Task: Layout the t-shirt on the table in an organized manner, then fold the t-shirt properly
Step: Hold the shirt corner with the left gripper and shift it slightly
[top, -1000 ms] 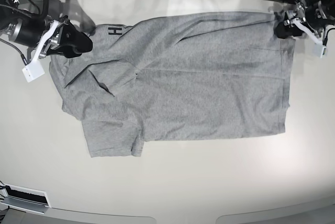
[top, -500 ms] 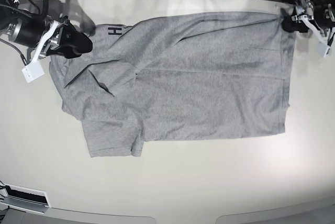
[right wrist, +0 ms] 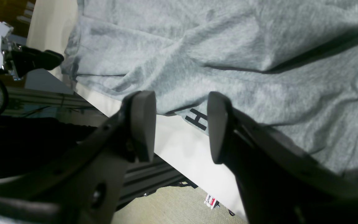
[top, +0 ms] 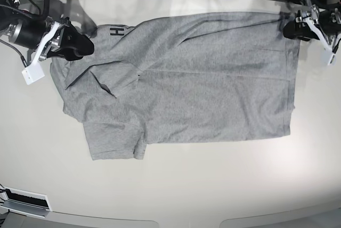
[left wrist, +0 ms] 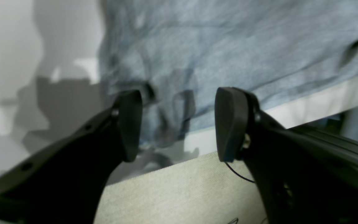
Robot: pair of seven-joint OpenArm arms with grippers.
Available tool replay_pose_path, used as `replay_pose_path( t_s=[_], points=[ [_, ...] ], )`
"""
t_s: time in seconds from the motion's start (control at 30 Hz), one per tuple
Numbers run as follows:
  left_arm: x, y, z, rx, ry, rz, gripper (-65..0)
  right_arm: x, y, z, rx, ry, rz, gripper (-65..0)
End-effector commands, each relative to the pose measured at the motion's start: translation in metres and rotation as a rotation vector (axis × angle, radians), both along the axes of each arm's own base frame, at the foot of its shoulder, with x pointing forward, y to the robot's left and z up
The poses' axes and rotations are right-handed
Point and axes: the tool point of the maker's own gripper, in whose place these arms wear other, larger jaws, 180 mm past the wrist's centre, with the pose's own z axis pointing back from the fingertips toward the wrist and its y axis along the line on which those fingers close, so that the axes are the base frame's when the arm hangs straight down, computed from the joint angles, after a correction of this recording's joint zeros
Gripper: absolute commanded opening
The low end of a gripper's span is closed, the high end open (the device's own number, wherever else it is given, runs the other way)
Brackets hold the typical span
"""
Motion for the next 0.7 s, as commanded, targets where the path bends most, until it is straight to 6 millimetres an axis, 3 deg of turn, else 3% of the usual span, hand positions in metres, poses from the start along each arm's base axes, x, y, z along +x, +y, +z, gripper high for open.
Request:
replay_pose_path(
  t_s=[0.0,0.4,0.67],
  points=[
    [0.009,0.002,0.01,0.003,-0.043,-0.024,-27.5,0.007,-0.001,0.012,0.01,-0.049,0.0,-36.7],
    [0.009,-0.007,0.012,-0.034,-0.066,-0.047,-27.5,0.007,-0.001,0.012,0.011,-0.05,0.0,-36.7],
    [0.005,0.003,0.005,0.017,-0.032,-0.015,-27.5,0.007,-0.001,0.012,0.01,-0.049,0.0,-36.7]
  ],
)
